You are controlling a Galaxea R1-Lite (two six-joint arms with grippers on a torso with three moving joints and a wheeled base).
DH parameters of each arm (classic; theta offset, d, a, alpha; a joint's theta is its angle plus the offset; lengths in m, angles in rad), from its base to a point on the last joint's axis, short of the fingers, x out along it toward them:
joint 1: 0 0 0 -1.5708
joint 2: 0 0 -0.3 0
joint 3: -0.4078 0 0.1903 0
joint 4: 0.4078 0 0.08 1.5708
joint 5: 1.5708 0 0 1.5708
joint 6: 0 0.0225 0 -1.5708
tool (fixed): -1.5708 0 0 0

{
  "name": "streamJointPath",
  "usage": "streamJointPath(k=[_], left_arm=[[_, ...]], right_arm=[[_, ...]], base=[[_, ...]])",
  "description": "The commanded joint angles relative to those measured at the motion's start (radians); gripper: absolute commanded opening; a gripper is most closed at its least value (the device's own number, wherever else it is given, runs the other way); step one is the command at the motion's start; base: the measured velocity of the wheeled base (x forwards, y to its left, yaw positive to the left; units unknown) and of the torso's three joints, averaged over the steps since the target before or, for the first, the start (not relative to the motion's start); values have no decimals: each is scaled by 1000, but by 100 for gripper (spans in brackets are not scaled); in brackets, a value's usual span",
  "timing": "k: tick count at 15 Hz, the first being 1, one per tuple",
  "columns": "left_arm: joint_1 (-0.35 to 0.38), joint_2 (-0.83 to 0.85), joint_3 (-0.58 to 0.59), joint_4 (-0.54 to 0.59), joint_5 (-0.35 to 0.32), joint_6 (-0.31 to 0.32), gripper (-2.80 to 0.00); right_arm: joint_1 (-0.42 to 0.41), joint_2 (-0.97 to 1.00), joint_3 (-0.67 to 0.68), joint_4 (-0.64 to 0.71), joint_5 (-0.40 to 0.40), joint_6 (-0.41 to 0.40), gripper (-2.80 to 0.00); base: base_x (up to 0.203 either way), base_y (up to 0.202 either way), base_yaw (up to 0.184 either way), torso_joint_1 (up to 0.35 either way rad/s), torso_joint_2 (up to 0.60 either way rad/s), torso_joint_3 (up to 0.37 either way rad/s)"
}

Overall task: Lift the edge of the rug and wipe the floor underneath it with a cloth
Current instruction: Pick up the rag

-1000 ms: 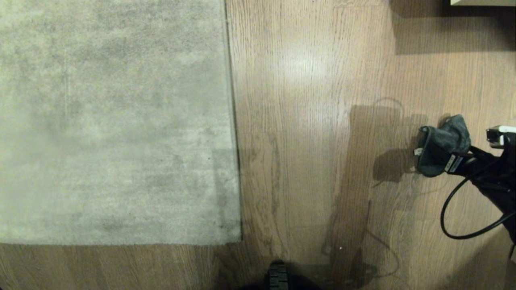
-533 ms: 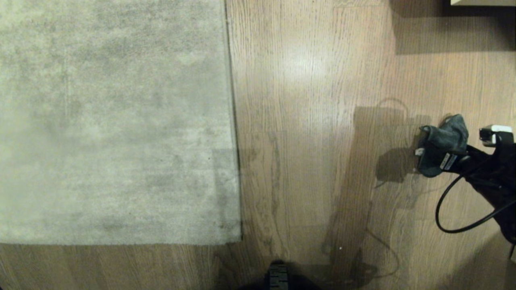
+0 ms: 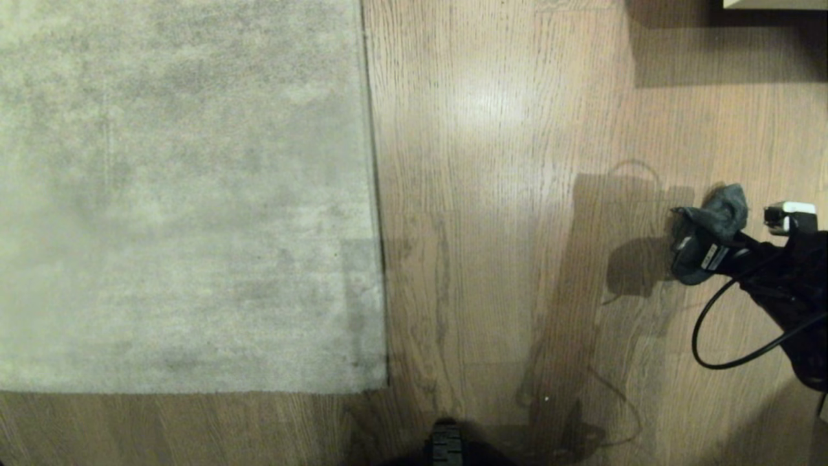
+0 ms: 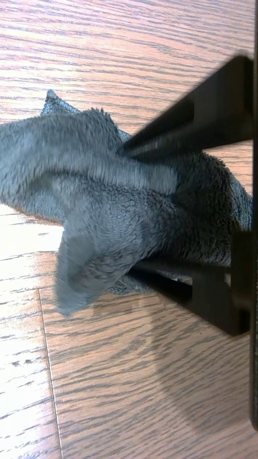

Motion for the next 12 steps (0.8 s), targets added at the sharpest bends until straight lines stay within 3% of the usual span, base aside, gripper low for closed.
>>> streamJointPath(k=[1, 7, 12], left_arm=[[0, 2, 1, 0, 0, -1, -280], [0, 2, 0, 0, 0, -2, -280], [0, 2, 1, 0, 0, -1, -280]], right_arm=[[0, -20, 10, -16, 2, 1, -280], [0, -157, 116, -4, 24, 3, -280], [1, -386, 241, 63, 55, 5, -280]], base=[[0, 0, 0, 0, 0, 0], [0, 0, 0, 0, 0, 0], [0, 0, 0, 0, 0, 0]])
